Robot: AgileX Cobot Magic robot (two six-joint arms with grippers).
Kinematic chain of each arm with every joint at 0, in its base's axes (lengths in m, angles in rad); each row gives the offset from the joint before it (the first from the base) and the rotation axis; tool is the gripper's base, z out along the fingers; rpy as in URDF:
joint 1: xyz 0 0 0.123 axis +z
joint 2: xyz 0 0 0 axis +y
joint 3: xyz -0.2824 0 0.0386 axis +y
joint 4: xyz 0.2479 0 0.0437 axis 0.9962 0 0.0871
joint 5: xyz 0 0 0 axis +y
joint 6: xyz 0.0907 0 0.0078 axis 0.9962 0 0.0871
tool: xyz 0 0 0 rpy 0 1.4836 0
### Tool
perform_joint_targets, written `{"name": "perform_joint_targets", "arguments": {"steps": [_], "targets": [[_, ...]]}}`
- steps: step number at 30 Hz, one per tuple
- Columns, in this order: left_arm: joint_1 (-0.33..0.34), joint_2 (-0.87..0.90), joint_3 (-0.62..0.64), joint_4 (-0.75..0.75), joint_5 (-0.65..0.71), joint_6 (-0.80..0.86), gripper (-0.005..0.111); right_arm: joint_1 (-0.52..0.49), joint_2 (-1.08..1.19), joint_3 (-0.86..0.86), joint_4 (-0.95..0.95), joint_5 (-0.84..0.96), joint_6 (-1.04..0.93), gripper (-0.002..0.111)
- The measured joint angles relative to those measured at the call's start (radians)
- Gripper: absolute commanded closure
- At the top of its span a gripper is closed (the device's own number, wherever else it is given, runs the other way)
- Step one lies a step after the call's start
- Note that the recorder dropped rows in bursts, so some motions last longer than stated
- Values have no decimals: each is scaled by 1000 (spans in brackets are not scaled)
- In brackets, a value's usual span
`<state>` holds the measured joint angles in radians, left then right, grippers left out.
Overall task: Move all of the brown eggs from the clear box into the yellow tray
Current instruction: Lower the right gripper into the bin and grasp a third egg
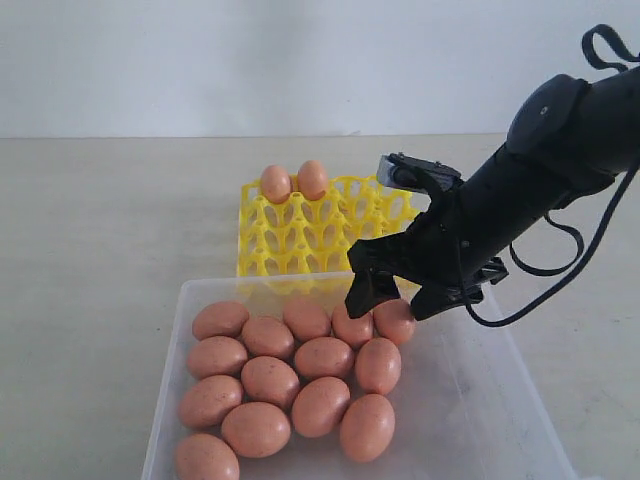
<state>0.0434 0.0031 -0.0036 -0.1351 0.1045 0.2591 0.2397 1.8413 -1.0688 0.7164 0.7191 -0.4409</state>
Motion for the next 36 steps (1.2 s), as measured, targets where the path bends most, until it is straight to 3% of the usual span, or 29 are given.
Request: {"name": "perform_joint_targets", "arguments": {"steps": [11, 28, 31, 36], "targets": [[0, 0, 0, 0, 0, 0, 103, 0, 6, 0, -55, -105, -56, 37], [0, 0, 0, 0, 0, 0, 103, 0, 70, 2, -53, -106, 23, 38], [0, 0, 0, 0, 0, 0, 103, 0, 90, -1, -57, -113, 26, 50], [0, 0, 0, 0, 0, 0, 103, 0, 102, 0, -64, -143, 26, 83]]}}
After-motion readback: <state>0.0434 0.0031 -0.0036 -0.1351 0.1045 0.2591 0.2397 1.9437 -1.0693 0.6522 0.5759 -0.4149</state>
